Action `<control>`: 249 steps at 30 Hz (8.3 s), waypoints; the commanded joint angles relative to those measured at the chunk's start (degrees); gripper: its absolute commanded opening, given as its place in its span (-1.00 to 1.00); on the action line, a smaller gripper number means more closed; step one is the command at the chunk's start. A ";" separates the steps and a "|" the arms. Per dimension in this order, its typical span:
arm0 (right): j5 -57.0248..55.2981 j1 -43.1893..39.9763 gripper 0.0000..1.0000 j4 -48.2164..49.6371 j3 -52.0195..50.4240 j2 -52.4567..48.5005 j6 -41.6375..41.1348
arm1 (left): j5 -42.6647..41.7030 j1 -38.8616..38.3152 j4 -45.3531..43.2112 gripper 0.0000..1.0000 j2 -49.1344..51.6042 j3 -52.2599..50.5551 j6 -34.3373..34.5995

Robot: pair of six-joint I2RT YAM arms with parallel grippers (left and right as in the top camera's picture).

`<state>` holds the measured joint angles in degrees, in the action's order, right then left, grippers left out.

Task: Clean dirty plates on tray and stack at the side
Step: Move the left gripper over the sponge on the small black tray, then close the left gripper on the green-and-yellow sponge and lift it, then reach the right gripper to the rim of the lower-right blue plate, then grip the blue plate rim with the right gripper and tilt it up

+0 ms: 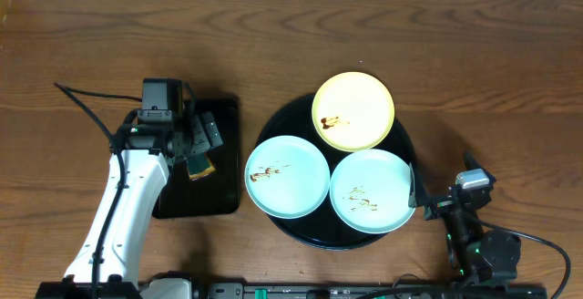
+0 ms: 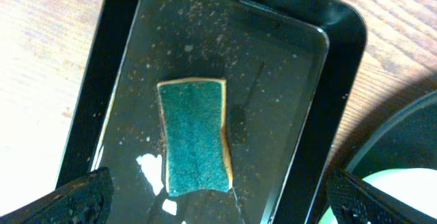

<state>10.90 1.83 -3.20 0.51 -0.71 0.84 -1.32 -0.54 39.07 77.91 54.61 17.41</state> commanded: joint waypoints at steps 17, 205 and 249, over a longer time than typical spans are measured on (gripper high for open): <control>0.11 0.09 0.99 -0.15 -0.20 0.33 0.07 | -4.15 3.04 -1.11 0.81 15.52 -0.07 -0.26; 23.58 24.52 0.99 -36.39 57.83 -91.12 -10.23 | -11.96 -17.18 1.53 -0.85 -3.74 1.09 -2.60; 6.91 8.15 0.47 -67.23 55.41 -78.09 -19.76 | -11.67 -23.26 -1.51 -0.85 -1.18 1.07 -3.10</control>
<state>17.96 10.13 -69.19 57.87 -79.83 -16.21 -12.75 -21.63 38.28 75.88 54.81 15.59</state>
